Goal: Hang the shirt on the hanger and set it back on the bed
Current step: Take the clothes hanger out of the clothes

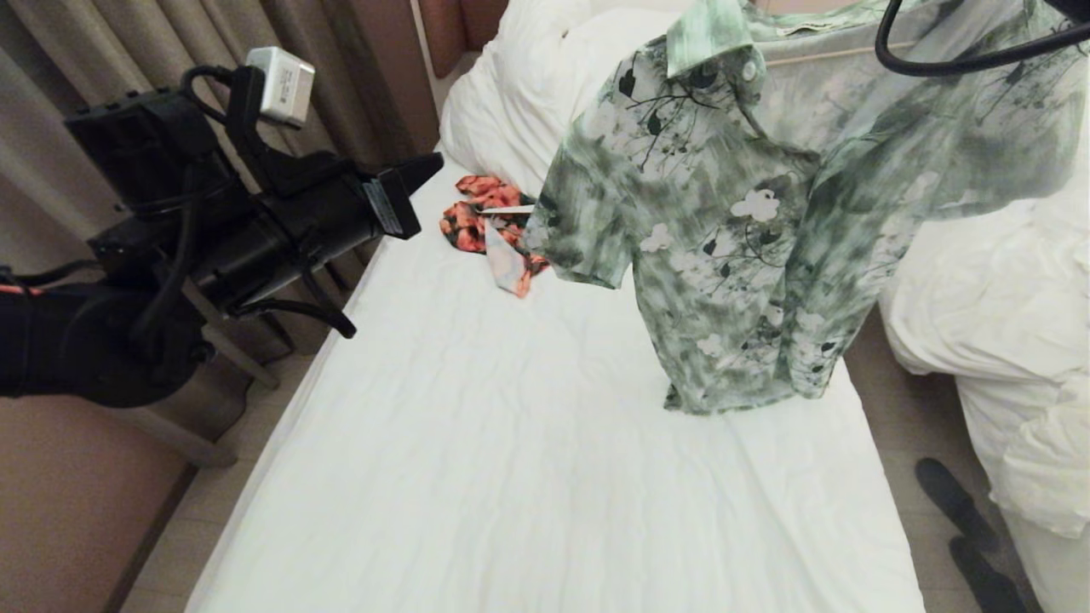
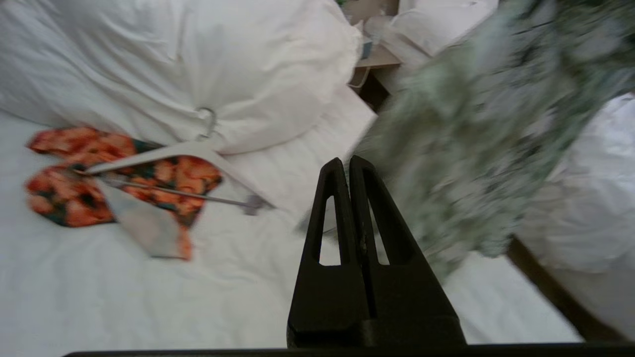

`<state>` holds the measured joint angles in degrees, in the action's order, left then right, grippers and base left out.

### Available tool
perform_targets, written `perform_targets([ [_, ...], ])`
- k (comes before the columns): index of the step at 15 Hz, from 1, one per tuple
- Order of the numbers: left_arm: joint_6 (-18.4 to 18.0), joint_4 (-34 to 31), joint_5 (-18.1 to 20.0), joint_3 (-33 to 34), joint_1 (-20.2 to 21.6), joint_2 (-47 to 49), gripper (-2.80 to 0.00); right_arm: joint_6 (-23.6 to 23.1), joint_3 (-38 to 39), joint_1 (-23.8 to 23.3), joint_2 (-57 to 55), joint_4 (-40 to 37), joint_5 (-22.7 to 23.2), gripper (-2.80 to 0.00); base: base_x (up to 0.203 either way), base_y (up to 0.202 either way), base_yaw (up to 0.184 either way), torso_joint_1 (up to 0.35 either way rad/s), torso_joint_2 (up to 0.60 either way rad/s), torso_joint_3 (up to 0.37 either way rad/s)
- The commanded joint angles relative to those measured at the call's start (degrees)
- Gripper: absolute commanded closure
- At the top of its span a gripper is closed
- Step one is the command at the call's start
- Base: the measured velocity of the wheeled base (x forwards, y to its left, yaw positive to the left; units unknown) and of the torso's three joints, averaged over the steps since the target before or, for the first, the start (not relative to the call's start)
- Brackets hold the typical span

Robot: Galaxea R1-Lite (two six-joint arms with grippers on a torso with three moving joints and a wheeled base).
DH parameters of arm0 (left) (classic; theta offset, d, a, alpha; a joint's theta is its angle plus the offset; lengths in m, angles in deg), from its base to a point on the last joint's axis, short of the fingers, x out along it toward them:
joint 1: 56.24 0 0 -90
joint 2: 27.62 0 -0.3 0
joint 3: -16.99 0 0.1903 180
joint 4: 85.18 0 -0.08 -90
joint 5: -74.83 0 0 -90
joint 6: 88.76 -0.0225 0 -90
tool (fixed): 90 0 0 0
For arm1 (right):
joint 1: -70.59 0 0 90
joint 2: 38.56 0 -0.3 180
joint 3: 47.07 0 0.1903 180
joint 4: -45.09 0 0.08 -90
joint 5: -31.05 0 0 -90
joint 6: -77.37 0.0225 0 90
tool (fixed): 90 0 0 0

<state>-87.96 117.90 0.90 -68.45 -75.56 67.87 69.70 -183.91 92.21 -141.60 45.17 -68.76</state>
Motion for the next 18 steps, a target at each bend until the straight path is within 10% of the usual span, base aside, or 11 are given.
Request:
perform_targets([
  [1,0.5,-2.5,-5.0,-0.9,-8.1,-1.5,0.0,0.8,0.0,0.2,-0.2,-0.4,-1.0,0.0,0.0,0.0,0.0,0.0,0.0,0.0],
  [8,1.4,-3.7,-27.7,-5.5,-26.7,8.8,0.0,2.5,0.2,1.5,-5.5,-0.8,-4.7,0.0,0.0,0.0,0.0,0.0,0.0,0.0],
  [14,1.3,-1.7,-33.4,-6.3,-31.2,12.2,0.0,3.5,0.4,7.3,-8.8,-0.7,-6.6,0.0,0.0,0.0,0.0,0.0,0.0,0.0],
  [15,1.2,-0.6,-34.0,-6.3,-31.2,12.1,-2.8,3.5,0.4,7.9,-9.6,-0.6,-7.0,0.0,0.0,0.0,0.0,0.0,0.0,0.0],
  [18,1.0,-0.7,-36.0,-6.8,-31.8,11.6,-2.8,3.5,0.4,8.8,-11.2,-0.6,-7.3,0.0,0.0,0.0,0.0,0.0,0.0,0.0],
])
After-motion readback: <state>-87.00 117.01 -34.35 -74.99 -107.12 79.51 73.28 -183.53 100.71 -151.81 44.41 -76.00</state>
